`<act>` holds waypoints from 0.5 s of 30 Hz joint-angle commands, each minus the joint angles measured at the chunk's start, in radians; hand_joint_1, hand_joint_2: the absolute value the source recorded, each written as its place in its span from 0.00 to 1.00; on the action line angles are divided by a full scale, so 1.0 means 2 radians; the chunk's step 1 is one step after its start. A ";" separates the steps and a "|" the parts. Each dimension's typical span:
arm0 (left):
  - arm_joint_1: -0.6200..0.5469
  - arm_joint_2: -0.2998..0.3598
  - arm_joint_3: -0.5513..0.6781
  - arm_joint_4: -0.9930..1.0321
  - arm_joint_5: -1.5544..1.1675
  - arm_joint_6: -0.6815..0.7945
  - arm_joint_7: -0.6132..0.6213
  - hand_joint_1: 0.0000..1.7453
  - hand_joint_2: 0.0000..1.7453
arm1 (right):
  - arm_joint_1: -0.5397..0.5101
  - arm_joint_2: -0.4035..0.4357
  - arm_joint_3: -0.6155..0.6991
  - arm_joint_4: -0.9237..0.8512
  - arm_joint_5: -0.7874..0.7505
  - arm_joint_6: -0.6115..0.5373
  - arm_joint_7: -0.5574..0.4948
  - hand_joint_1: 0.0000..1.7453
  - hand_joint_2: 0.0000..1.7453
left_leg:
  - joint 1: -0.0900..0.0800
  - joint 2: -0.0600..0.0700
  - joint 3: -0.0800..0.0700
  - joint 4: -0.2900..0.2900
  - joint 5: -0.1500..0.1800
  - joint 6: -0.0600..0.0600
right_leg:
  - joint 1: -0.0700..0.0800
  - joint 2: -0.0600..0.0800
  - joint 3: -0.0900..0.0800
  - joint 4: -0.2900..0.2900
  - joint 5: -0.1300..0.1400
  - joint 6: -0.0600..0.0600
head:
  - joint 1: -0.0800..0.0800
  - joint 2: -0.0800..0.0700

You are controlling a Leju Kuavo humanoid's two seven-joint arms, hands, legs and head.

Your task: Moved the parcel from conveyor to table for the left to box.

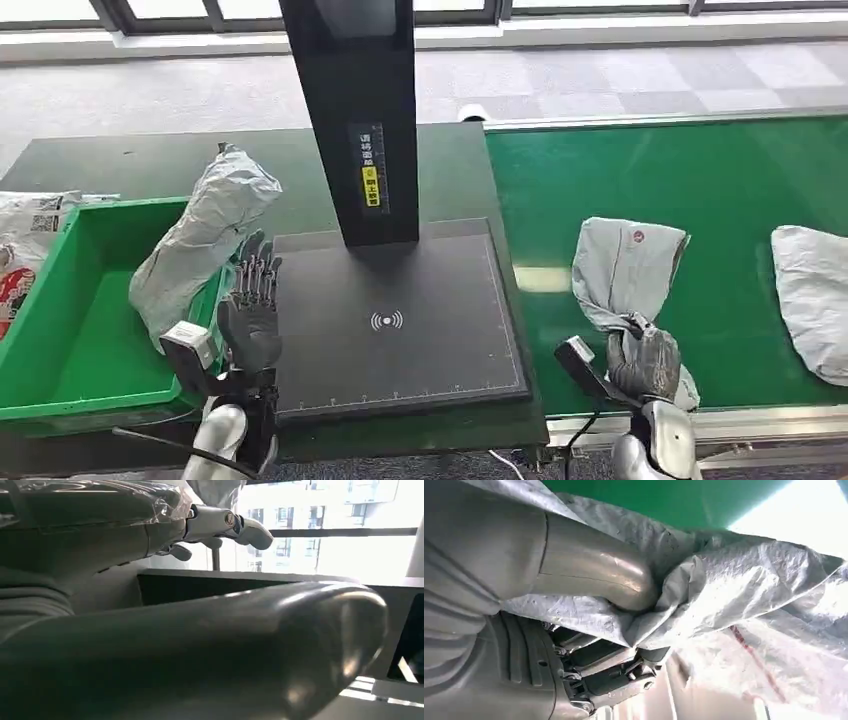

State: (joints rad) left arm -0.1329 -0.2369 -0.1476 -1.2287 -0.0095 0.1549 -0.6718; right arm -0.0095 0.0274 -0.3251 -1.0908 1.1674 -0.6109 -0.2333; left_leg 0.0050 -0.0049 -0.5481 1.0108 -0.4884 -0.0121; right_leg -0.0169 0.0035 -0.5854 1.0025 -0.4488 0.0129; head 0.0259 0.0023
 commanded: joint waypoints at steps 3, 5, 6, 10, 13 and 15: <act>-0.007 0.010 -0.015 0.005 -0.003 0.006 -0.003 0.00 0.00 | 0.050 0.061 0.057 -0.191 -0.033 -0.044 -0.077 1.00 1.00 | 0.000 0.001 0.000 0.000 0.000 0.000 | 0.000 0.001 -0.001 0.000 0.000 -0.001 | 0.000 0.000; -0.008 0.010 -0.015 0.006 -0.002 0.006 -0.004 0.00 0.00 | 0.055 0.065 0.064 -0.201 -0.031 -0.044 -0.086 1.00 1.00 | 0.000 0.001 0.000 0.000 0.000 0.000 | 0.000 0.001 -0.001 0.000 0.000 -0.001 | 0.000 0.000; -0.009 0.010 -0.015 0.006 -0.002 0.006 -0.004 0.00 0.00 | 0.056 0.067 0.065 -0.205 -0.031 -0.044 -0.088 1.00 1.00 | 0.000 0.001 0.000 0.000 0.000 0.000 | 0.000 0.001 -0.001 0.000 0.000 -0.001 | 0.000 0.000; -0.029 0.005 -0.016 0.023 -0.001 0.001 -0.006 0.00 0.00 | 0.053 0.082 0.088 -0.219 -0.054 -0.044 -0.139 1.00 1.00 | 0.000 0.000 0.000 0.000 0.000 0.000 | 0.000 0.000 -0.001 0.000 0.000 -0.001 | 0.000 0.000; -0.037 0.000 -0.019 0.034 -0.002 -0.005 -0.008 0.00 0.00 | 0.017 0.074 0.137 -0.170 -0.045 -0.044 -0.134 1.00 1.00 | 0.000 0.001 0.000 0.000 0.000 0.000 | 0.000 0.001 -0.001 0.000 0.000 -0.001 | 0.000 0.000; -0.038 -0.002 -0.020 0.036 -0.002 -0.006 -0.008 0.00 0.00 | 0.002 0.079 0.144 -0.153 -0.034 -0.044 -0.132 1.00 1.00 | 0.000 0.003 0.000 0.000 0.000 0.000 | 0.000 0.002 -0.001 0.000 0.001 -0.001 | 0.000 0.000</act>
State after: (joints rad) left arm -0.1464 -0.2484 -0.1488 -1.2364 -0.0137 0.1556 -0.6882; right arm 0.0995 0.1545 -0.1884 -1.4790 1.0666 -0.7011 -0.5161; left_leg 0.0051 -0.0042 -0.5479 1.0107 -0.4881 -0.0126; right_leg -0.0169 0.0045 -0.5857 1.0028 -0.4488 0.0127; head 0.0259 0.0023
